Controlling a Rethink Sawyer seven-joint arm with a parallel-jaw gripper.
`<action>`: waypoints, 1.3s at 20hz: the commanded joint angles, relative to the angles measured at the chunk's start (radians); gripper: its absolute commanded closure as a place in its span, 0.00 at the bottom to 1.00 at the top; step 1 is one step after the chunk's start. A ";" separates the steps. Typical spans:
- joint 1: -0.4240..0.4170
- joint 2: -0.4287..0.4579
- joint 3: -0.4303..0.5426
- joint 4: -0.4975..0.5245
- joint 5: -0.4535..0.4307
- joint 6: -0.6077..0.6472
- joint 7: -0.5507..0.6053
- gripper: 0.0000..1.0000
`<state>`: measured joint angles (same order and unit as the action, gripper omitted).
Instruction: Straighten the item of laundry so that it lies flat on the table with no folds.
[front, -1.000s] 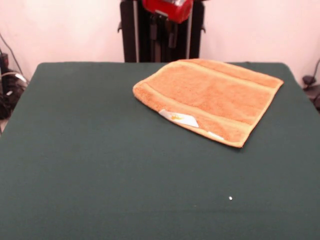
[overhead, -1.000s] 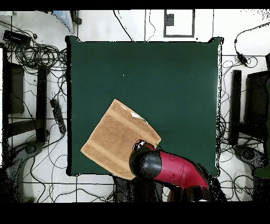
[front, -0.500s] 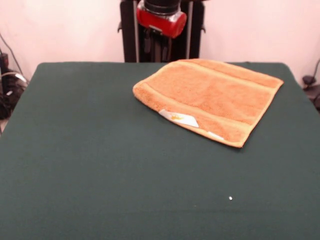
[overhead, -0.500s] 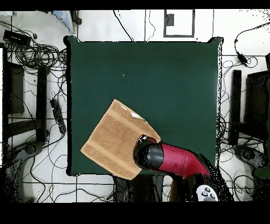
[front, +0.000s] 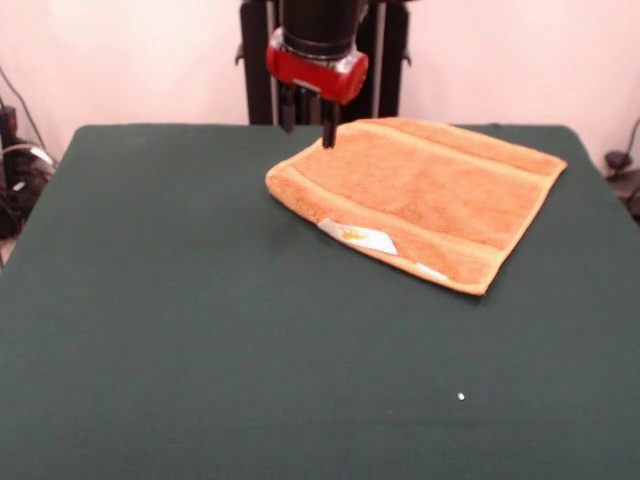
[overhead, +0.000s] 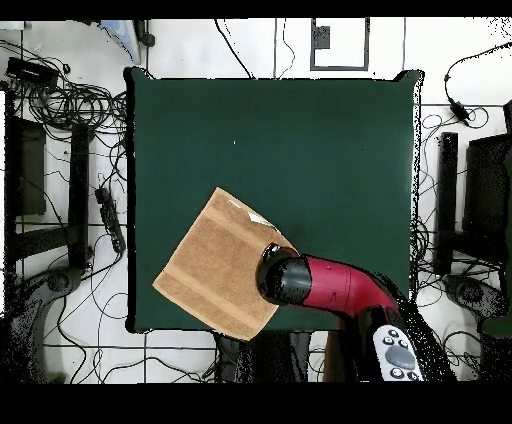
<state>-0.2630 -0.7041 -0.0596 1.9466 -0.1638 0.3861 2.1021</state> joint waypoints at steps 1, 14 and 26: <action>-0.014 0.064 0.153 -0.130 -0.045 -0.076 -0.035 0.00; -0.062 0.145 0.204 -0.222 -0.114 -0.081 -0.054 0.00; -0.057 0.216 0.198 -0.121 -0.137 -0.203 0.072 0.00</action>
<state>-0.3411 -0.5358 0.0224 1.7829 -0.2838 0.2792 2.1021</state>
